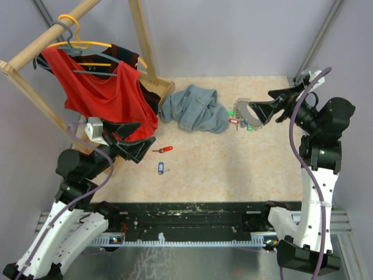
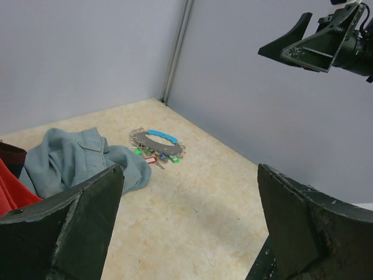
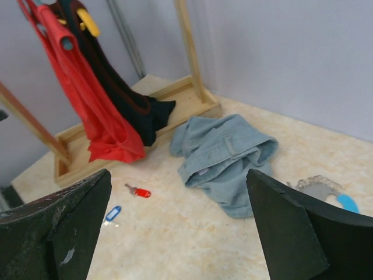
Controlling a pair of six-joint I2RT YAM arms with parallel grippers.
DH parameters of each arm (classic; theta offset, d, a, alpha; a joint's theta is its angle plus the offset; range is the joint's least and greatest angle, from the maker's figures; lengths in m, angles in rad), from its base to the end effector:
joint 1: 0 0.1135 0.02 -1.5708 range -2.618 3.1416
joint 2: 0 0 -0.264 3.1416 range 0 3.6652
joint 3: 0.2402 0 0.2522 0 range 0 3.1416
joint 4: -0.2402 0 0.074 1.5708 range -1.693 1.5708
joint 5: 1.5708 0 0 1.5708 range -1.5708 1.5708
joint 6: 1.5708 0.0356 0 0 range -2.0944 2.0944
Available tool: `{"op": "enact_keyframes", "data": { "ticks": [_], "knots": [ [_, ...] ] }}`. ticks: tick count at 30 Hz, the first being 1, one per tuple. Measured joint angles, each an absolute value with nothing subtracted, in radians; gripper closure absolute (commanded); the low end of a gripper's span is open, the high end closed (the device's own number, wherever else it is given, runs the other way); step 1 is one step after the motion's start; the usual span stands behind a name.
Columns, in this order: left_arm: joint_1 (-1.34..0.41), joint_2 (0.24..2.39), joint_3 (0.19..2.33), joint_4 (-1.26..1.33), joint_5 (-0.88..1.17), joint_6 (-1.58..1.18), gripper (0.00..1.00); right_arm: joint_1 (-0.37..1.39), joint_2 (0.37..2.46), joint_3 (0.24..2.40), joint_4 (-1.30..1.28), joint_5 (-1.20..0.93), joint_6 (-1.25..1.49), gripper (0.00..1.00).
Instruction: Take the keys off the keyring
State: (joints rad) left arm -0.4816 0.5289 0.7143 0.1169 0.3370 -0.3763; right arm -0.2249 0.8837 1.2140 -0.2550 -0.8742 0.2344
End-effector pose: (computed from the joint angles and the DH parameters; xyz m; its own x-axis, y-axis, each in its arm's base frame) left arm 0.1049 -0.0681 0.3829 -0.0181 -0.3819 -0.9240 0.7637 0.5912 -0.2593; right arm 0.1634 -0.0094 0.4611 -0.0686 0.1686 -0.9833 -0.6031 0.7782 0.1755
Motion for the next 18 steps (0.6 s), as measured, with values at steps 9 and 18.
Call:
{"op": "enact_keyframes", "data": {
  "ticks": [9, 18],
  "knots": [
    [-0.482, 0.491, 0.766, 0.043, 0.359, -0.339, 0.0, -0.225, 0.901, 1.138, -0.06, -1.167, 0.353, 0.01],
    [-0.482, 0.471, 0.752, 0.045, 0.39, -0.339, 0.0, -0.225, 0.914, 1.161, -0.102, -1.055, 0.42, 0.01]
  ]
}}
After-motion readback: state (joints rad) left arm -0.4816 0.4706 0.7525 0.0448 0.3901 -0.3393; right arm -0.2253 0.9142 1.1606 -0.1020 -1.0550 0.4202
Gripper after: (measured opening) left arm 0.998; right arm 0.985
